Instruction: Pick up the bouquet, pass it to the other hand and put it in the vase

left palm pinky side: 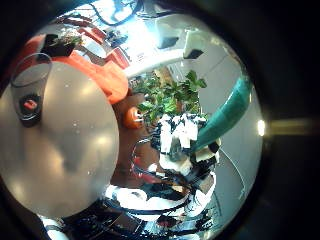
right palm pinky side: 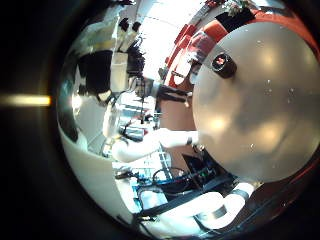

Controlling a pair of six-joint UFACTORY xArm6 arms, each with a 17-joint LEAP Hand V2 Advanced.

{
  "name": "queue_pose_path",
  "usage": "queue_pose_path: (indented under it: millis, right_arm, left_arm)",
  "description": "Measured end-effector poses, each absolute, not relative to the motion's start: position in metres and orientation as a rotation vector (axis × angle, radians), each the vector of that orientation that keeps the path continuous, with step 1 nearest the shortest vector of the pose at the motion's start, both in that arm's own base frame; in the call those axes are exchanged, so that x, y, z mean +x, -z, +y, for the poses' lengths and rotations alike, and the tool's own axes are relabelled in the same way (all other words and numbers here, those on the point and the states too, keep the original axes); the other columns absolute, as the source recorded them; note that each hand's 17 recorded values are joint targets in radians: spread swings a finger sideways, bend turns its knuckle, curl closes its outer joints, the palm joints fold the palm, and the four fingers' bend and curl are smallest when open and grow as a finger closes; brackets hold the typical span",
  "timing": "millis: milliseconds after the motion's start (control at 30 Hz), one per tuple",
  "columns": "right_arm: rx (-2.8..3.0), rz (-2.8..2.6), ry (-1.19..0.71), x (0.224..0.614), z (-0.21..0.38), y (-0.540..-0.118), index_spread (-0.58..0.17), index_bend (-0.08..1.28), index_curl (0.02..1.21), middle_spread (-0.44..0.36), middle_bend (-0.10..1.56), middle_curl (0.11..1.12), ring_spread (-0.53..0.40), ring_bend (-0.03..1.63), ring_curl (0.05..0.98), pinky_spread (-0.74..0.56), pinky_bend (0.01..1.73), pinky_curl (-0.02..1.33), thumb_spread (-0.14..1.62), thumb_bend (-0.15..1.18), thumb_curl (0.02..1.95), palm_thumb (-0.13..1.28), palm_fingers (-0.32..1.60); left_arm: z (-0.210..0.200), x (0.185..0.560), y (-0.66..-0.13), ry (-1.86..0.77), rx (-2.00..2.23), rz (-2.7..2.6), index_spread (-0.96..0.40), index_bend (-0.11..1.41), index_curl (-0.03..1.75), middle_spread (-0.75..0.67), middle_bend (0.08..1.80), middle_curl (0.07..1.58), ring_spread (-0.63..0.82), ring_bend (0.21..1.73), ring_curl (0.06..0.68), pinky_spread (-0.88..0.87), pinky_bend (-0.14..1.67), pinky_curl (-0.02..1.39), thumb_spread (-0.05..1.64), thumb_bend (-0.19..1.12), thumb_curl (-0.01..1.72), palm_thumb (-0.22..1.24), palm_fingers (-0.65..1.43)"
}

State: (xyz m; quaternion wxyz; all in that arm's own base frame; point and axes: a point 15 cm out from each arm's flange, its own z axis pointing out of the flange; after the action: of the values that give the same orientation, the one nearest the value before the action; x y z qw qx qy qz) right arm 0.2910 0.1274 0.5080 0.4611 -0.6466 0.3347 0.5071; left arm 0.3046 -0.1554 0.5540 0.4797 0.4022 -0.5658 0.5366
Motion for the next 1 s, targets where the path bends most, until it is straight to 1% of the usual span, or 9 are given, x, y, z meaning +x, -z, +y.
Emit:
queue_pose_path:
  millis: [100, 333, 500, 667, 733, 767, 833, 900, 1000]
  right_arm:
    - [-1.615, 0.787, -1.274, 0.285, 0.138, -0.508, -0.213, 1.21, 0.87, -0.131, 1.39, 0.8, -0.184, 1.48, 0.694, -0.19, 1.2, 0.98, 0.86, 0.0, 1.29, 1.13, 1.14]
    - [-1.659, 0.742, -1.336, 0.275, 0.159, -0.505, -0.212, 1.22, 0.87, -0.131, 1.39, 0.79, -0.184, 1.48, 0.695, -0.19, 1.19, 1.0, 0.86, 0.0, 1.3, 1.13, 1.14]
    - [-1.695, 0.781, -1.353, 0.276, 0.162, -0.49, -0.212, 1.22, 0.87, -0.131, 1.39, 0.79, -0.185, 1.48, 0.696, -0.19, 1.18, 1.01, 0.86, 0.0, 1.31, 1.13, 1.13]
    - [-1.69, 0.814, -1.341, 0.285, 0.162, -0.482, -0.212, 1.22, 0.86, -0.132, 1.39, 0.79, -0.186, 1.48, 0.698, -0.19, 1.18, 1.02, 0.86, 0.0, 1.32, 1.13, 1.13]
    - [-1.696, 0.834, -1.326, 0.289, 0.163, -0.478, -0.212, 1.22, 0.86, -0.132, 1.39, 0.8, -0.186, 1.48, 0.699, -0.19, 1.18, 1.03, 0.86, 0.0, 1.32, 1.13, 1.13]
    - [-1.701, 0.847, -1.321, 0.291, 0.162, -0.475, -0.211, 1.23, 0.86, -0.132, 1.39, 0.8, -0.186, 1.48, 0.699, -0.19, 1.17, 1.03, 0.86, 0.0, 1.32, 1.13, 1.13]
    - [-1.709, 0.865, -1.312, 0.293, 0.161, -0.471, -0.211, 1.23, 0.86, -0.132, 1.39, 0.8, -0.187, 1.48, 0.7, -0.19, 1.18, 1.03, 0.87, 0.0, 1.33, 1.13, 1.13]
    - [-1.709, 0.886, -1.288, 0.298, 0.162, -0.468, -0.211, 1.23, 0.86, -0.133, 1.39, 0.8, -0.187, 1.48, 0.701, -0.19, 1.18, 1.04, 0.87, 0.0, 1.33, 1.13, 1.13]
    - [-1.704, 0.915, -1.255, 0.305, 0.161, -0.466, -0.212, 1.23, 0.86, -0.133, 1.39, 0.8, -0.187, 1.48, 0.702, -0.19, 1.18, 1.04, 0.87, -0.01, 1.33, 1.12, 1.13]
  left_arm:
    - [-0.158, 0.309, -0.555, -1.306, 0.969, -1.352, 0.2, 0.15, 0.26, 0.4, 0.3, 0.37, 0.49, 0.75, 0.219, 0.44, 0.46, 0.37, 0.93, -0.02, 0.32, 0.19, 0.09]
    - [-0.156, 0.323, -0.548, -1.279, 0.931, -1.314, 0.19, 0.15, 0.26, 0.29, 0.46, 0.42, 0.49, 0.72, 0.199, 0.43, 0.41, 0.35, 0.92, -0.03, 0.32, 0.2, 0.15]
    - [-0.159, 0.316, -0.553, -1.264, 0.875, -1.307, 0.18, 0.16, 0.26, 0.18, 0.6, 0.47, 0.46, 0.7, 0.184, 0.42, 0.37, 0.33, 0.92, -0.03, 0.32, 0.21, 0.25]
    - [-0.169, 0.295, -0.569, -1.21, 0.756, -1.283, 0.12, 0.21, 0.31, 0.05, 0.73, 0.55, 0.37, 0.7, 0.18, 0.37, 0.33, 0.32, 0.91, -0.03, 0.32, 0.22, 0.36]
    - [-0.167, 0.294, -0.573, -1.208, 0.748, -1.284, 0.08, 0.26, 0.34, -0.01, 0.78, 0.58, 0.28, 0.71, 0.181, 0.3, 0.32, 0.32, 0.91, -0.02, 0.33, 0.24, 0.45]
    - [-0.166, 0.295, -0.574, -1.211, 0.753, -1.284, 0.05, 0.28, 0.35, -0.05, 0.81, 0.59, 0.21, 0.74, 0.177, 0.23, 0.34, 0.32, 0.92, -0.01, 0.33, 0.28, 0.57]
    - [-0.169, 0.294, -0.574, -1.191, 0.753, -1.277, -0.04, 0.3, 0.37, -0.14, 0.84, 0.59, 0.0, 0.86, 0.195, 0.02, 0.52, 0.35, 0.95, 0.03, 0.36, 0.4, 0.93]
    - [-0.17, 0.295, -0.573, -1.166, 0.763, -1.265, -0.13, 0.34, 0.41, -0.22, 0.88, 0.64, -0.2, 0.99, 0.265, -0.16, 0.73, 0.43, 0.98, 0.09, 0.39, 0.56, 1.19]
    - [-0.168, 0.298, -0.574, -1.165, 0.773, -1.258, -0.26, 0.47, 0.5, -0.31, 0.94, 0.71, -0.34, 1.16, 0.36, -0.33, 0.95, 0.54, 0.97, 0.14, 0.45, 0.73, 1.3]
